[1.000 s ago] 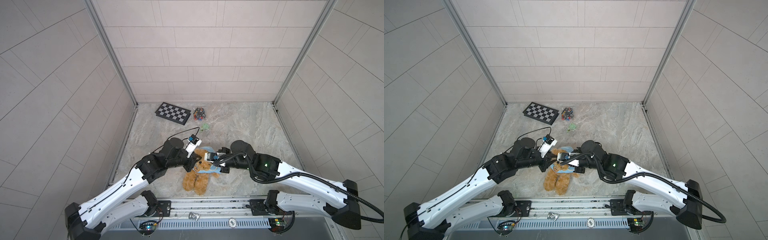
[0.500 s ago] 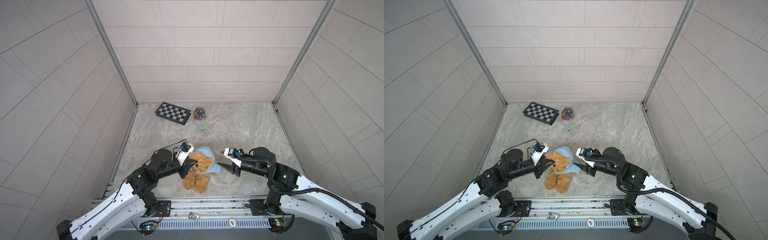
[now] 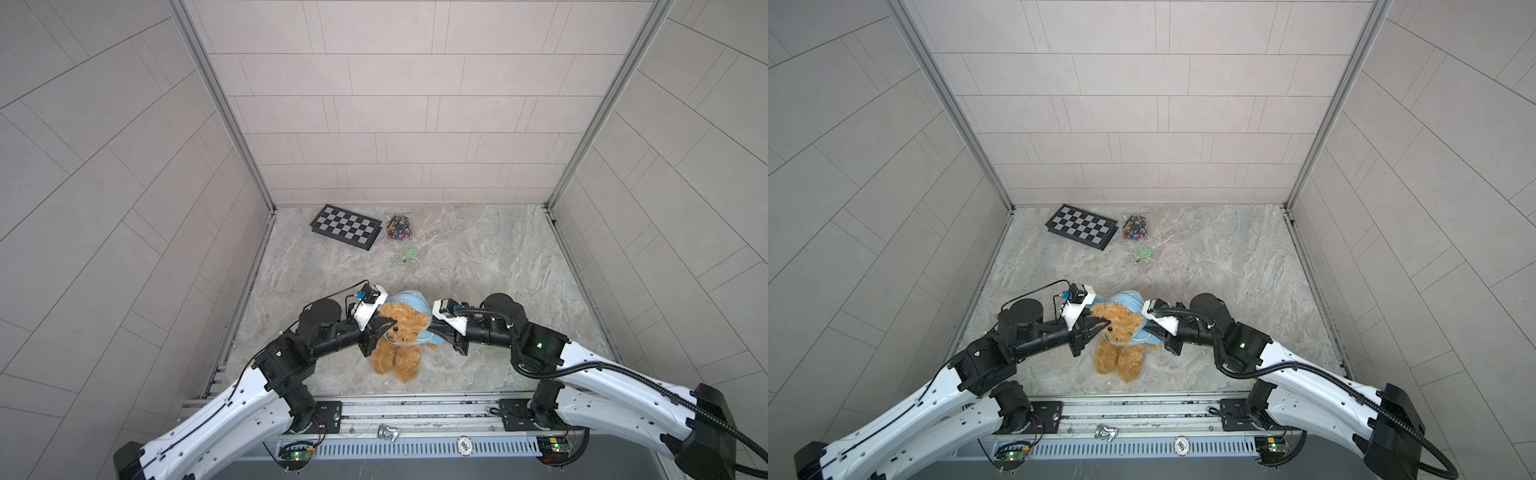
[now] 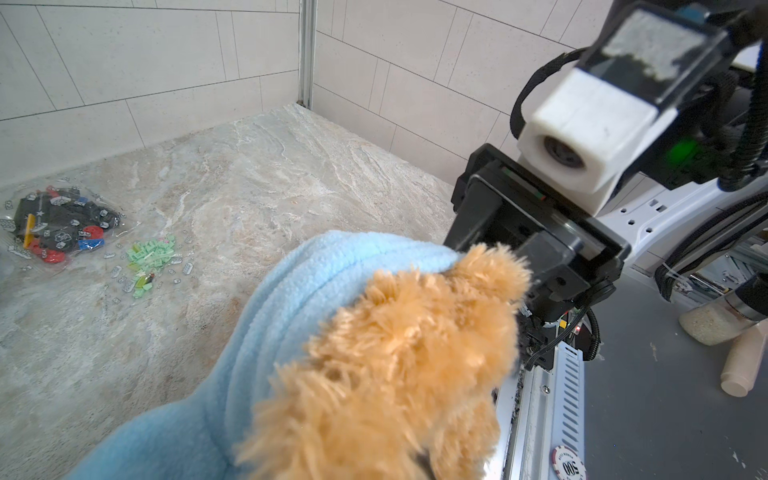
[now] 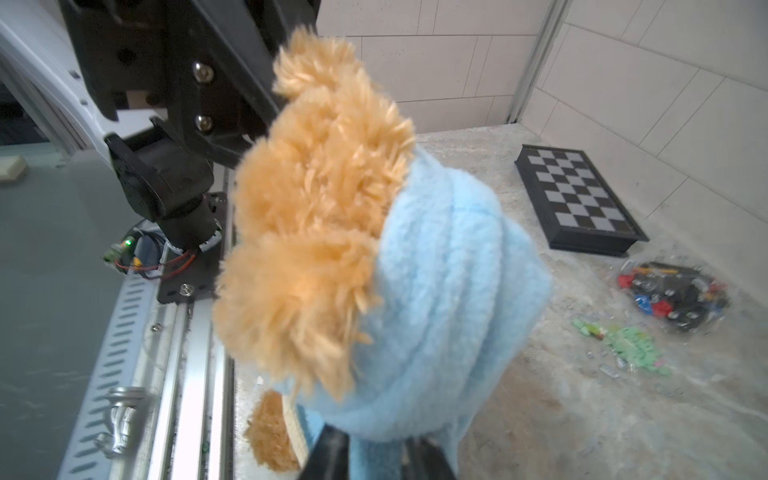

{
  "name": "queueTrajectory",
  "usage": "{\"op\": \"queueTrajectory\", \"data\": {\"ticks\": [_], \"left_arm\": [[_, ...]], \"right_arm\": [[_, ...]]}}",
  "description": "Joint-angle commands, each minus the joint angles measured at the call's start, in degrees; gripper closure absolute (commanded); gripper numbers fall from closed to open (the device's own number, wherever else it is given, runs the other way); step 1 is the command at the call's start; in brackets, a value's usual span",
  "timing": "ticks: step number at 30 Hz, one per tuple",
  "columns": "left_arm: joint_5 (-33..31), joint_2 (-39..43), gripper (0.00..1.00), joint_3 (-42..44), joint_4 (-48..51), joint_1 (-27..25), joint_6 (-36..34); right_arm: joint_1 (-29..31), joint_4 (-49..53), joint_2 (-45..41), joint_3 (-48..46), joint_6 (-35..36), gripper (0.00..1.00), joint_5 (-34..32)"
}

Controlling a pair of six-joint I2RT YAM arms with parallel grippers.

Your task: Dress the teddy bear

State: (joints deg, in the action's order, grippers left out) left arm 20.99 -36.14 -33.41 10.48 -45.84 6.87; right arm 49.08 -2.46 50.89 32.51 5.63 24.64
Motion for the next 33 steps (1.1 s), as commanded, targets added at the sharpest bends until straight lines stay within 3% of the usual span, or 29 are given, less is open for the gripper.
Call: {"op": "queueTrajectory", "data": {"ticks": [1,6,12,24,28,33], "left_arm": [[1.56,1.05,1.0,0.31,-5.11,0.23,0.67],[0.02,2.22,1.0,0.61,-5.25,0.27,1.2],[-4.22,4.29,1.0,2.64,-6.91,0.24,2.63],[-6.96,4.62,1.0,6.9,-10.97,0.1,2.09],[-5.87,2.51,1.0,8.41,-14.83,-0.48,3.12],[-7.22,5.94,1.0,9.5,-16.99,-0.49,4.76]], "right_arm": [[-0.21,-6.62,-0.33,-0.97,-1.67,0.97,-0.09],[-1.38,-6.82,-0.88,-2.79,-5.21,1.0,-4.86],[-9.55,-3.31,0.61,-5.59,-15.92,1.0,-11.92],[-15.88,-1.3,9.2,-7.76,-21.03,1.0,-11.46],[-15.63,-1.93,9.51,-7.38,-20.6,1.0,-9.03],[-16.15,-4.3,14.14,-9.25,-20.91,1.0,-10.53]]}}
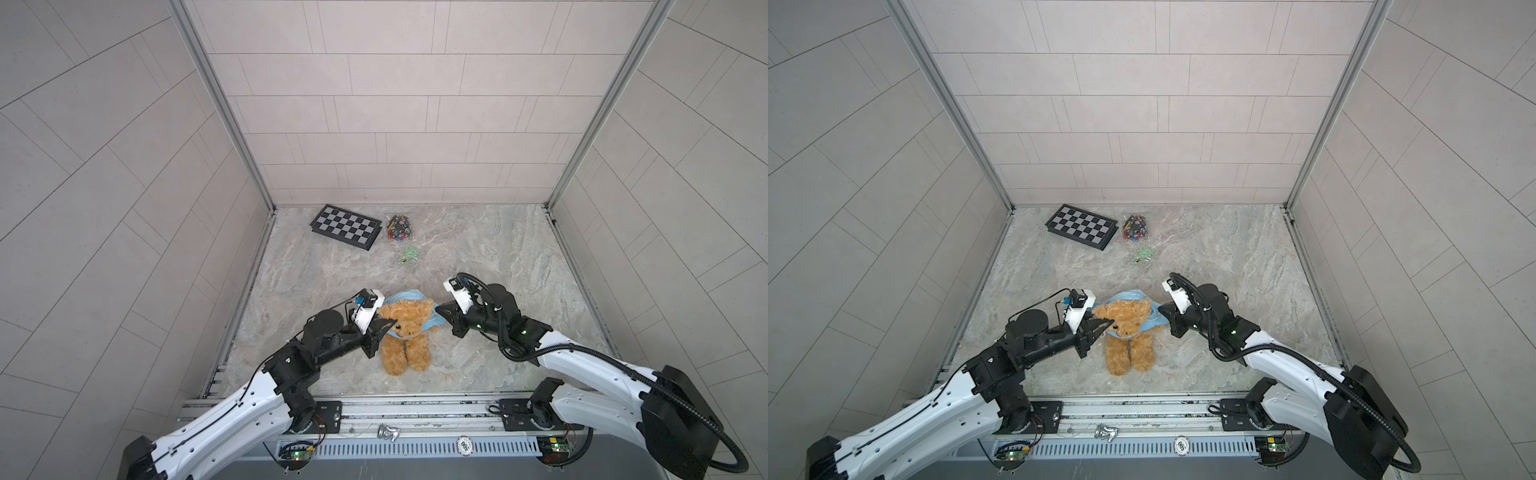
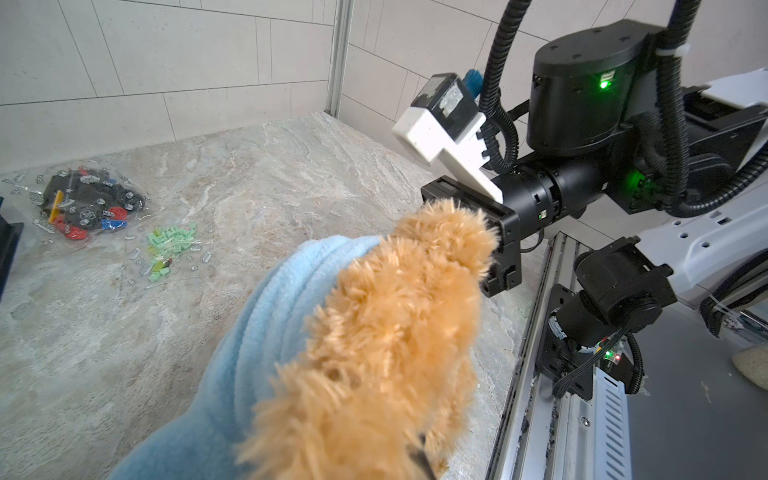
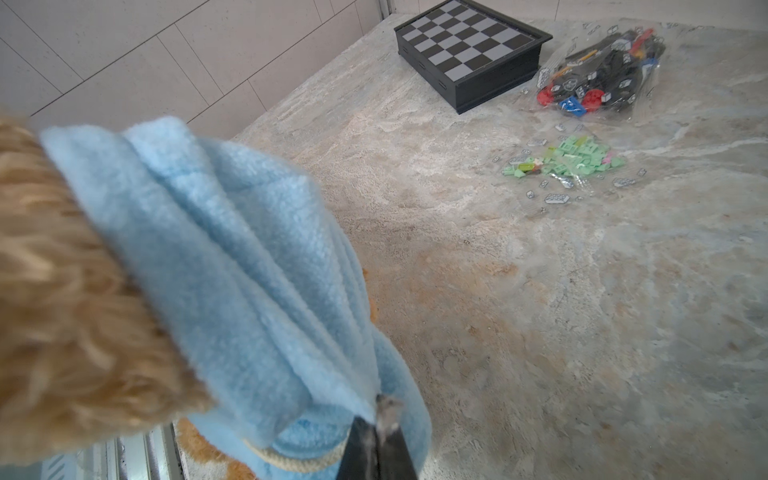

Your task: Dress the teddy bear

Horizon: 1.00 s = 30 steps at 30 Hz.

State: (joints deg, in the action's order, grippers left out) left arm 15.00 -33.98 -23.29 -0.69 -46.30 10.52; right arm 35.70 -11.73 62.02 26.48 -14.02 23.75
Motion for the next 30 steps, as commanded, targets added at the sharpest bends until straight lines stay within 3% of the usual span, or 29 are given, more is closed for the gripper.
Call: {"op": "queueTrajectory", "data": {"ticks": [1,7,11,16,17,20,24,30], "left_arm": [[-1.82,4.7,1.0,-0.63,-6.02,-0.01,1.76],[-7.14,9.41,1.0,0.52,-7.49,-0.04,7.73],[-6.38,5.9,1.0,-0.6,-6.74,-0.09,11.06],[-10.51,0.7,1.0,-6.75,2.48,0.31,16.48],[-10.3,-0.35,1.0,-7.89,4.29,0.92,18.04],[-7.08,-2.72,1.0,-8.77,4.61,2.43,23.35],[-4.94,-4.29,1.0,-8.62,3.2,2.8,27.68],[-2.66,-5.05,1.0,-7.53,-2.78,3.52,34.65]], "right_arm": [[-3.0,3.3,4.21,-3.33,-1.53,1.0,-8.34],[-2.3,7.47,7.04,1.49,0.22,1.0,-5.92],[5.56,8.9,1.33,4.74,7.84,1.0,-5.04],[7.53,8.45,-7.83,3.17,9.25,0.76,-6.43],[7.67,9.09,-10.49,2.5,9.86,0.67,-7.4],[8.55,13.7,-14.26,3.63,12.73,0.52,-9.01],[12.66,13.4,-13.67,4.21,15.95,0.45,-9.6],[17.37,2.19,-5.82,2.52,17.18,0.42,-10.24]]}}
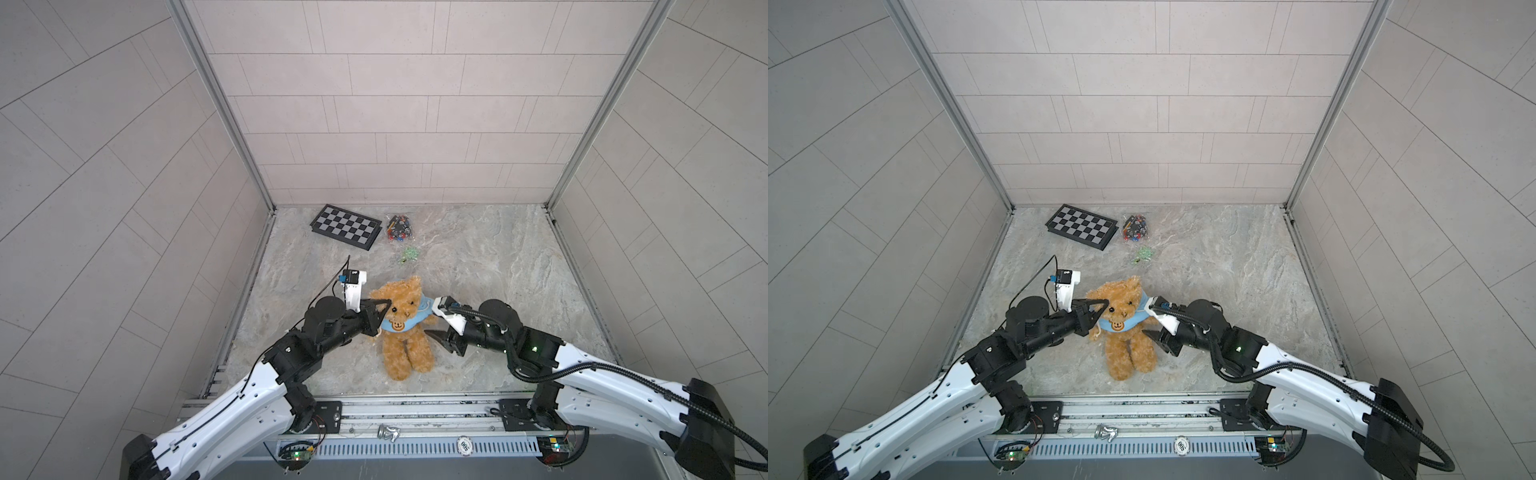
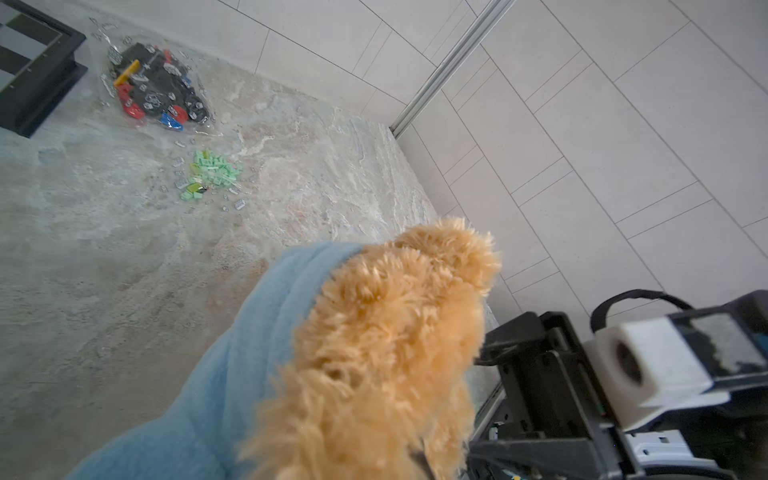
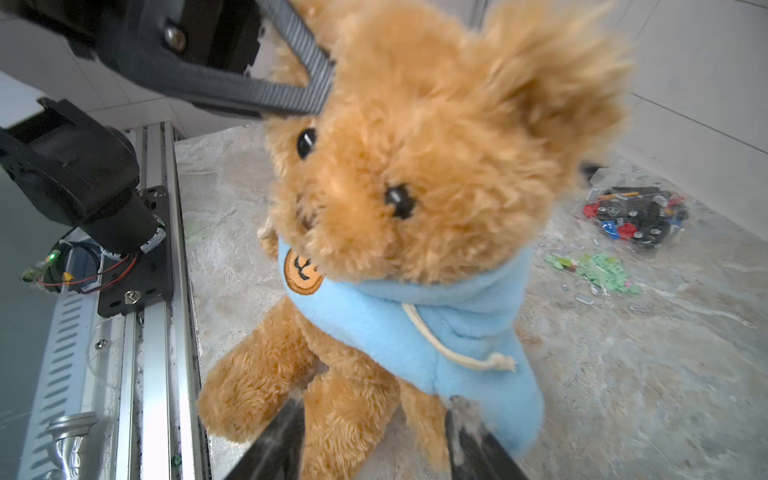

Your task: Dress the teddy bear

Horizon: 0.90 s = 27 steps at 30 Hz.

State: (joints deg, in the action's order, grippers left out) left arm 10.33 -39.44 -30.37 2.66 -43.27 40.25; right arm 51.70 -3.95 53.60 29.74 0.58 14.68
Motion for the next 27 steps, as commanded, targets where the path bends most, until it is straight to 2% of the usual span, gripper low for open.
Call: {"op": "queueTrajectory", "data": {"ticks": [1,10,15,23,27], "left_arm": [[2.27,0.2,1.0,-0.71,-6.0,0.72,5.27],[6.02,-2.21,1.0,-0.64,-9.24,1.1,7.99],[6.87,-1.59,1.0,-0.13,-11.05,1.62,9.84],[7.94,1.03,1.0,0.85,-8.86,4.0,10.55],[7.35,2.93,1.0,1.1,-6.95,5.87,10.9]], "right_arm": [[2.25,-7.46,3.52,-0.73,3.15,0.41,-2.01],[2.97,-14.08,10.5,2.17,5.39,0.43,-3.12],[2.97,-14.76,13.02,2.47,5.31,0.64,-4.7],[2.97,-14.13,10.59,1.45,5.05,1.0,-6.19],[2.97,-11.35,7.88,-0.35,5.61,1.0,-8.15]]}}
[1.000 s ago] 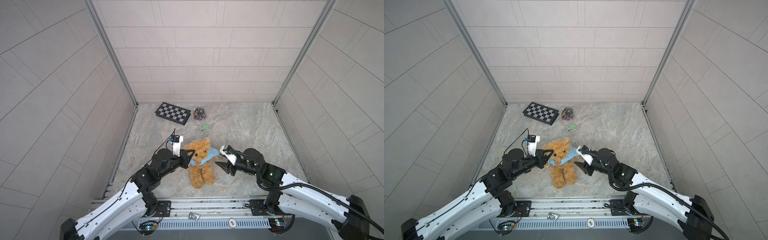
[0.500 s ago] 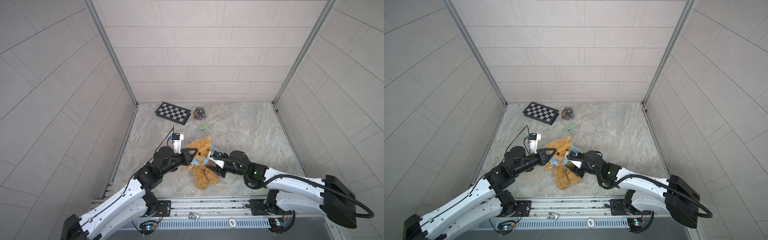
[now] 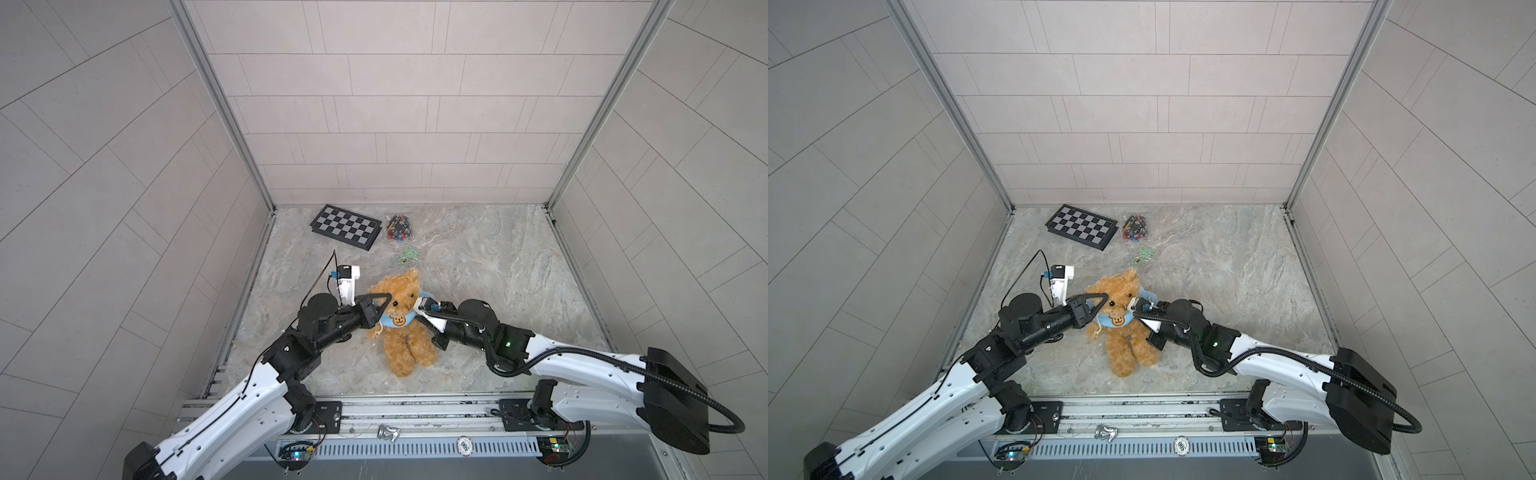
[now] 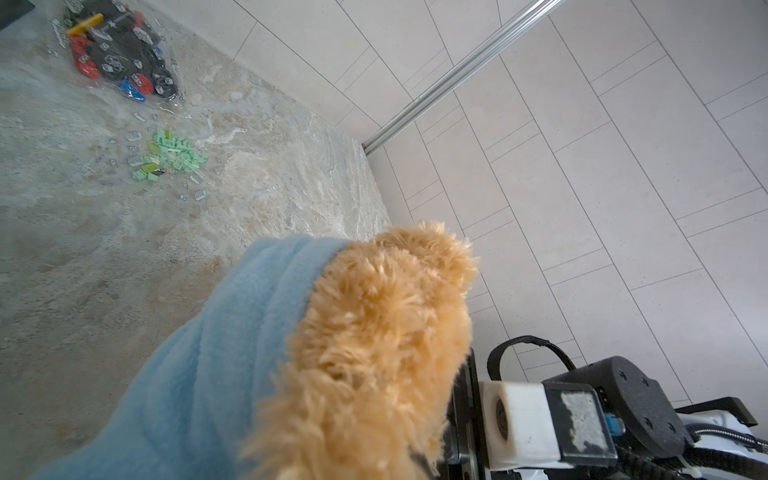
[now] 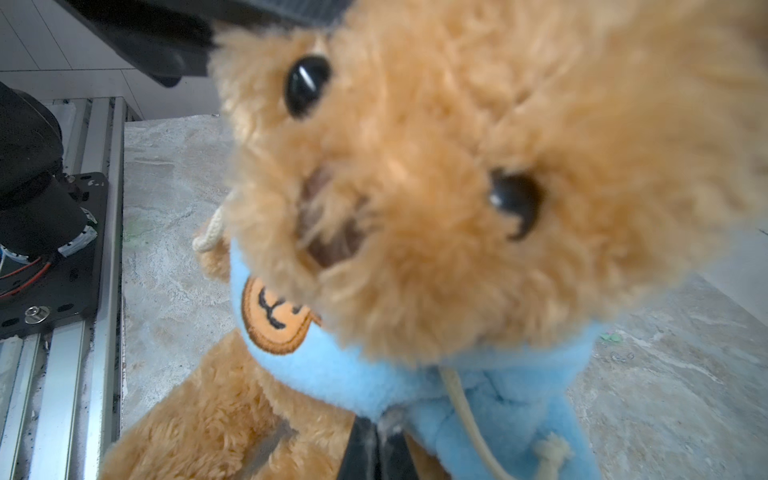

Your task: Dress the teddy bear

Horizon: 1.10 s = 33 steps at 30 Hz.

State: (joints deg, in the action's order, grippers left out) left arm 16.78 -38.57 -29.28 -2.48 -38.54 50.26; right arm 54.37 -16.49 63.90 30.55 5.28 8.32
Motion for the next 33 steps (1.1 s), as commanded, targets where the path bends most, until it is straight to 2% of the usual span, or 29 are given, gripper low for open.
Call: {"op": "queueTrajectory", "data": {"ticks": [1,4,8,12,15,20,25,29,31,33], "left_arm": [[0.81,2.48,1.0,0.17,-1.21,1.55,0.74],[0.52,4.0,1.0,1.44,-0.52,3.04,0.8],[0.6,5.49,1.0,4.68,-1.59,4.52,1.82],[1.36,5.59,1.0,6.98,-4.01,4.62,3.96],[-0.43,8.07,1.0,7.57,-1.32,5.24,3.96],[-2.16,9.44,1.0,9.14,2.17,6.82,4.74],[-3.4,7.27,1.0,14.21,-5.48,5.54,10.95],[-8.44,6.59,1.0,14.64,-6.62,0.94,13.12],[-9.52,6.09,1.0,16.24,-9.26,0.01,16.22],[-10.37,5.53,1.0,17.94,-11.57,-0.17,19.56]], "right_arm": [[0.22,3.04,-3.16,-1.45,0.55,1.0,-3.46],[-0.74,8.7,-5.77,-1.53,-2.25,1.0,-7.78],[-4.99,11.1,-8.42,-2.98,-7.56,1.0,-6.5],[-5.06,13.76,-7.84,-1.34,-6.74,1.0,-6.28],[-6.01,16.89,-7.77,-1.1,-7.26,1.0,-8.1],[-11.41,22.57,-6.81,-0.91,-11.59,1.0,-7.46],[-11.12,19.59,-3.29,0.51,-10.77,1.0,-1.41],[-10.28,19.79,1.72,4.59,-8.46,1.0,3.24],[-9.9,19.44,2.83,6.89,-8.3,0.95,5.32],[-8.36,17.95,1.64,6.67,-6.82,0.82,5.35]]}}
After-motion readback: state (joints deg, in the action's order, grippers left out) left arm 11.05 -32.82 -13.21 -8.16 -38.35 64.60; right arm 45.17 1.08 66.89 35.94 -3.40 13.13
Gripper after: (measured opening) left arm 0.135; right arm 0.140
